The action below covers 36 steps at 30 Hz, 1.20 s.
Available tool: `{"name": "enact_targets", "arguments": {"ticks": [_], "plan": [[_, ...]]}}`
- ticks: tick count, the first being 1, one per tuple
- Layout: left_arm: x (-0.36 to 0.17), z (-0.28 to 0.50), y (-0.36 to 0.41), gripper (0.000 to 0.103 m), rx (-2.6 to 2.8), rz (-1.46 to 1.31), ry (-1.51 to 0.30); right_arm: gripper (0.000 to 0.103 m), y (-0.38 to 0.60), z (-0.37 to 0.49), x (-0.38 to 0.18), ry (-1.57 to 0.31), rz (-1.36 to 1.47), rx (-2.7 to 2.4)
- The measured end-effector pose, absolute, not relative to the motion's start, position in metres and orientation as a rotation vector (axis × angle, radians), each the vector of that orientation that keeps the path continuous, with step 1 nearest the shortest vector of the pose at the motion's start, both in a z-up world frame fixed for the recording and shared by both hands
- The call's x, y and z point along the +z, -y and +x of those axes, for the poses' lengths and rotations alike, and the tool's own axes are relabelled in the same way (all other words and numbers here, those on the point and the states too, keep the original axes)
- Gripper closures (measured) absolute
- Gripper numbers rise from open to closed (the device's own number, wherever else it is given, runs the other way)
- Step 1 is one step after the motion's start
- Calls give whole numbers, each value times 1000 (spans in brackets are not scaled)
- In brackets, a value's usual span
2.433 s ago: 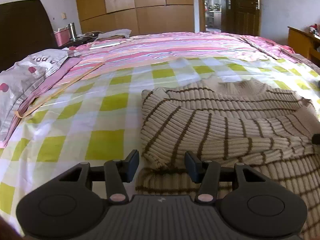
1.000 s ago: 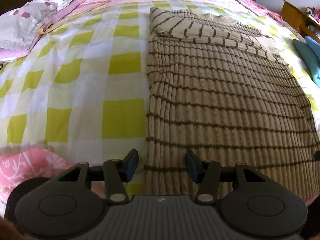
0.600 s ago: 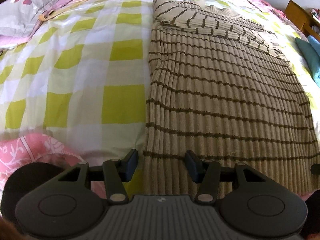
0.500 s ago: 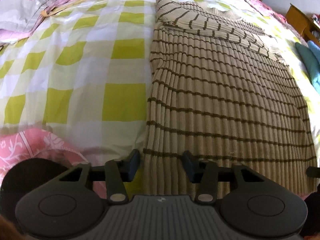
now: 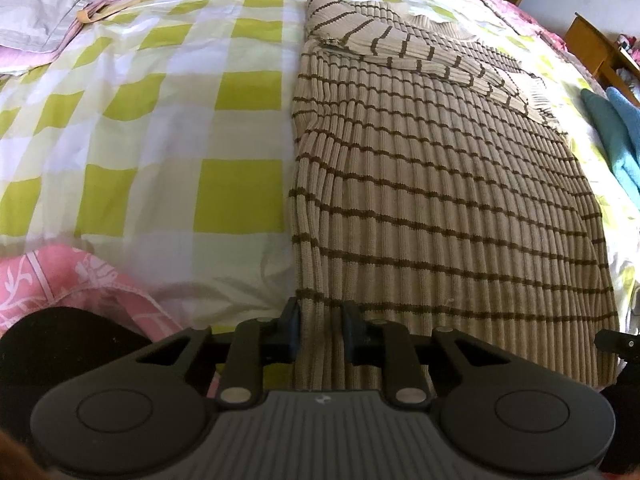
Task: Fold small clothes
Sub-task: 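Grasp the sweater hem with the left tool while the right tool grasps the hem too, then lift the hem with both tools and fold it over toward the collar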
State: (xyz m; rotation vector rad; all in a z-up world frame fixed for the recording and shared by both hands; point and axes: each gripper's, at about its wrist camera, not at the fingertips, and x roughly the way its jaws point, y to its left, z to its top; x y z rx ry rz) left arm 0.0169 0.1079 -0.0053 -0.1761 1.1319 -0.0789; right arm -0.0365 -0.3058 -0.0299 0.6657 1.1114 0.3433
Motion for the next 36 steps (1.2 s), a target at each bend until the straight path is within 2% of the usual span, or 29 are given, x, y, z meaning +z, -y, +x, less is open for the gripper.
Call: {"name": "enact_targets", "arguments": {"ticks": [3,4,6,8,20,36], "plan": [[-5,17,-112,76,-86,-208,-1139,84,305,-38,-29,-1112,677,348],[-5,17,-115,80,-91,-229,-1138,89,304,-38,-29,-1109,684,352],[-4,17,-122,88,-119,-295,-1137,93,304,-38,-27,-1091,711,360],[-2,17,-128,89,-153,-359,-1114,95,304,-37,-25,-1060,758,375],[32,59,-153,90,-328,-728,-814,96,307,18,24,-761,948,455],[47,165,-159,90,-340,-801,-618,96,313,135,43,-577,985,404]]}}
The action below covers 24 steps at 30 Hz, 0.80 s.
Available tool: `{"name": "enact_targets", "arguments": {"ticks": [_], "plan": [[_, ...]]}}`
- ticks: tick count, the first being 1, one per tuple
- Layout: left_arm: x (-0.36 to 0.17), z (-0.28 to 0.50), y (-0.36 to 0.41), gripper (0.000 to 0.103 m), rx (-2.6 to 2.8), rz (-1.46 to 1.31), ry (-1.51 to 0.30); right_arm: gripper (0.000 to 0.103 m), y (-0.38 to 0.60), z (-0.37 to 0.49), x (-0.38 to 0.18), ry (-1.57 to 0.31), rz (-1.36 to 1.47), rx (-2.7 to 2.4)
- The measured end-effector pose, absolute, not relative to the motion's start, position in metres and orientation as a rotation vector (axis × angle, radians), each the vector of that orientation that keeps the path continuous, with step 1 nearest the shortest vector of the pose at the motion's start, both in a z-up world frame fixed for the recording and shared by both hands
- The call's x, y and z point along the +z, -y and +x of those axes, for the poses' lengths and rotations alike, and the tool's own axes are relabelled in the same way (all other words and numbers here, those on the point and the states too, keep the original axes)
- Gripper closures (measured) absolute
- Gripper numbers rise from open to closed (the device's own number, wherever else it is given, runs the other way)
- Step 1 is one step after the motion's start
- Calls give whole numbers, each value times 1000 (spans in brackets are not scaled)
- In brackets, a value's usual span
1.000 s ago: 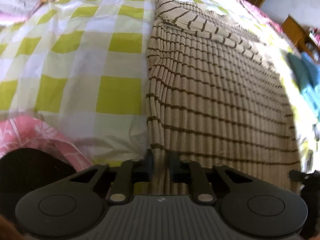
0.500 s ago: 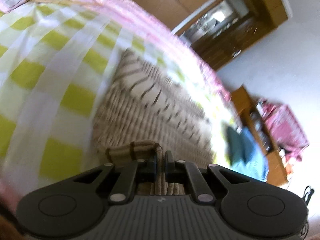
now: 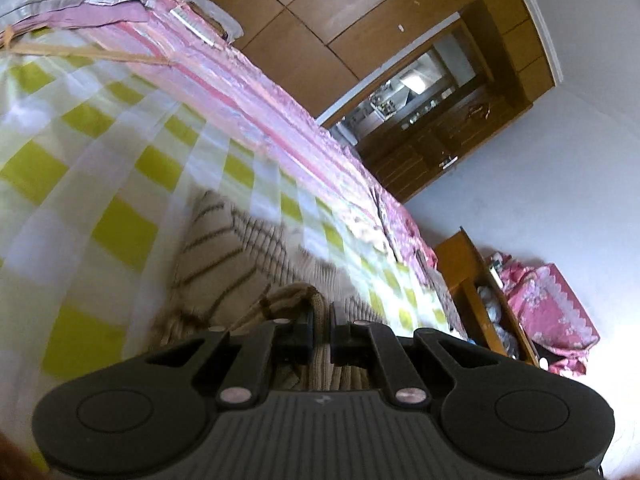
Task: Fold small clothes
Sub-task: 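Lift the hem with both tools and fold it over toward the collar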
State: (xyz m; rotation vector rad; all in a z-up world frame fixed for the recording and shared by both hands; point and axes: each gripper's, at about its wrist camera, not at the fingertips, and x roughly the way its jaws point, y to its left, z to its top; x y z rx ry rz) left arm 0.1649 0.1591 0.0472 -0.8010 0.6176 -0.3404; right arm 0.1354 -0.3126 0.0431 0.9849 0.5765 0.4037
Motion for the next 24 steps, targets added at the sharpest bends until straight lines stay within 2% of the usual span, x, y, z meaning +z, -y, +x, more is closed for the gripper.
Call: {"name": "enact_targets", "arguments": {"ticks": [9,24], "plan": [[29,224,-157,92,-286,-790,-605,97,327,200,32,-533,968,321],[1,269,-163,93,-188,-758,-628,97,331,259,0,-550,959,194]]}}
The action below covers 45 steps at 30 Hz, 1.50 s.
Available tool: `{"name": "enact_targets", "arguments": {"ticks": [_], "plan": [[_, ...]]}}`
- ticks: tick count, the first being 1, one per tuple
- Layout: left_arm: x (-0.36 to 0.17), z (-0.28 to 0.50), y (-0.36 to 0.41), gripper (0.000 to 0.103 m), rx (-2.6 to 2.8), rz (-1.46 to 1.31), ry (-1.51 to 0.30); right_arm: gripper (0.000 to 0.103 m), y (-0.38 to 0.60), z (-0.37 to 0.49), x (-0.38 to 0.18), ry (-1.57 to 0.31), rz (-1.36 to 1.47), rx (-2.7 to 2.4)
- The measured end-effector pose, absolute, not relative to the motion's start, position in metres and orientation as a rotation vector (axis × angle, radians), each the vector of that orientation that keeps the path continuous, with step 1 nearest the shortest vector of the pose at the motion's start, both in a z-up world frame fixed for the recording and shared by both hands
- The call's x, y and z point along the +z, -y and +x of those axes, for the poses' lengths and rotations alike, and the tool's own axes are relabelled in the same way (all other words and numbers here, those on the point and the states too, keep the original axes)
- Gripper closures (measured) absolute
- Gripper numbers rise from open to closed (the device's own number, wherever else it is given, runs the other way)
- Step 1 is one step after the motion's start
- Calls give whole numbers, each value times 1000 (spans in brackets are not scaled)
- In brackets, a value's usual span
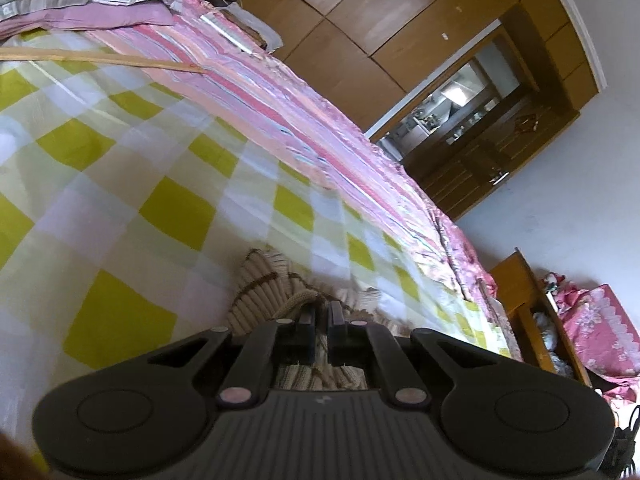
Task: Fold small clothes
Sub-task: 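Lift the hem with both tools and fold it over toward the collar, then open both tools to release the folded hem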
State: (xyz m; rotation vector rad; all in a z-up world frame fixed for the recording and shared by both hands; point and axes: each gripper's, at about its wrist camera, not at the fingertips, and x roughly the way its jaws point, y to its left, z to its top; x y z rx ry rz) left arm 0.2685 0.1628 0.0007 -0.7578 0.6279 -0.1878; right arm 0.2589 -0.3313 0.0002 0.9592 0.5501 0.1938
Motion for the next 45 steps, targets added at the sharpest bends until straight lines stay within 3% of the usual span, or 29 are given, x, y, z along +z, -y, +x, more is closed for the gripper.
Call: {"name": "enact_targets", "arguments": {"ticks": [11,23,26,28,30,36,40,45], "plan": [[4,275,-165,93,-181,-755,-551,97,336,267,2,-482,985,201],[-17,295,-158,91,-98,-674,-631,92,339,292,-28,-602,915,109],[-11,292,-158,77,-99,-678,-629,92,340,288,-25,-595,919,114],[-6,287,-161,55,-85,-709,-594,87,342,284,-23,-583,929,112],[3,280,-161,47,-63,-699,-546,82,342,283,-19,-581,923,112],[23,265,-152,44,-47,-596,-519,72,342,279,-10,-562,924,117],[22,247,-138,43,-52,-517,-529,57,346,272,-5,-532,909,88],[12,229,-116,43,-64,-400,-562,57,343,266,0,-592,835,93]]}}
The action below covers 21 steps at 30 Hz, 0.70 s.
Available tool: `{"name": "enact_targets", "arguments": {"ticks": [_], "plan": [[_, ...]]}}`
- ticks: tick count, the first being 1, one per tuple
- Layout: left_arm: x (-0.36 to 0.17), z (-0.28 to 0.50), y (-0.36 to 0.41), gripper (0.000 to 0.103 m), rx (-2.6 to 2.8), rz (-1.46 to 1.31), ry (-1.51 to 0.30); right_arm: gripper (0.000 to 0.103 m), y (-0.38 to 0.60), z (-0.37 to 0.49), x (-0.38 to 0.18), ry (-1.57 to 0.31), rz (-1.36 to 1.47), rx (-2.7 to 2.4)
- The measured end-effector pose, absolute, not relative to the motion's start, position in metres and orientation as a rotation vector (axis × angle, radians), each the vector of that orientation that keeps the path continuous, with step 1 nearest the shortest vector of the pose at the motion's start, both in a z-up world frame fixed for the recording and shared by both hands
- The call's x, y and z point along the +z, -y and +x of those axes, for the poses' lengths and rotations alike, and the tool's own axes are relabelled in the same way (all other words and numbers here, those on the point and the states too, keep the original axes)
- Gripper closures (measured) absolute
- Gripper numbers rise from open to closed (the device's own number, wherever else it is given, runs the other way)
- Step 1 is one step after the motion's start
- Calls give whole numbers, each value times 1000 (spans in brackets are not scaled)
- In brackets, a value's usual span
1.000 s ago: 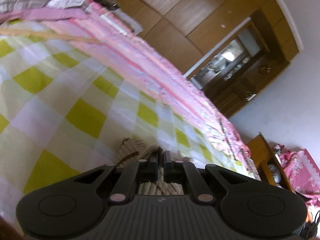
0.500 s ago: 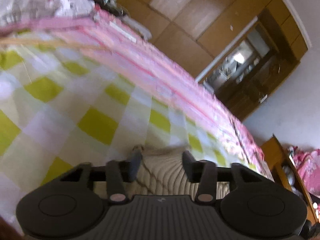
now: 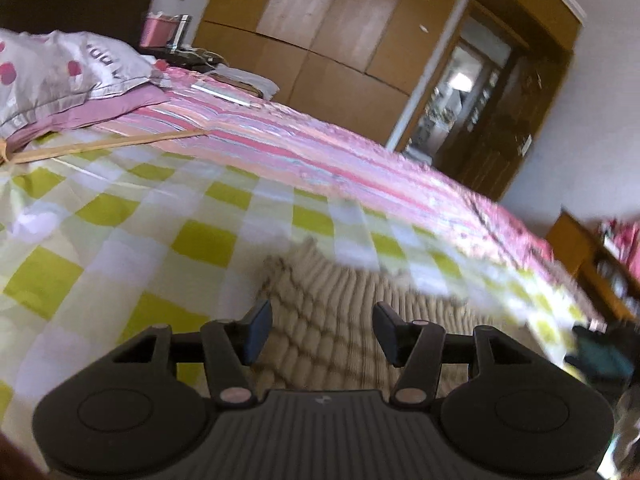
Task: Fold small clothes
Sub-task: 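Open both tools to release the folded hem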
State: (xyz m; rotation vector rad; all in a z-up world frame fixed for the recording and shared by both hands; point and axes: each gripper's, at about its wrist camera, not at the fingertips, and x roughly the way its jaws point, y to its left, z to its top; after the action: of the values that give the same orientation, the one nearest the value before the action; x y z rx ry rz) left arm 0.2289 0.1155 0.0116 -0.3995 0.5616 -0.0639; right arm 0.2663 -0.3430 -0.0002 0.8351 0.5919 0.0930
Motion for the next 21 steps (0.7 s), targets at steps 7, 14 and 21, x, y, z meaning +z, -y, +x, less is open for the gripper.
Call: {"name": "enact_targets", "arguments": {"ticks": [7,14,21], "plan": [[6,218,-103,43,-47,-293,-574,60,307,238,-1,-686,508,93],[2,209,-110,43,-15,-309,-596,89,304,242,-7,-751,476,63],[-4,202,-101,44,-11,-259,-624,95,319,233,-11,-737,501,1]]}}
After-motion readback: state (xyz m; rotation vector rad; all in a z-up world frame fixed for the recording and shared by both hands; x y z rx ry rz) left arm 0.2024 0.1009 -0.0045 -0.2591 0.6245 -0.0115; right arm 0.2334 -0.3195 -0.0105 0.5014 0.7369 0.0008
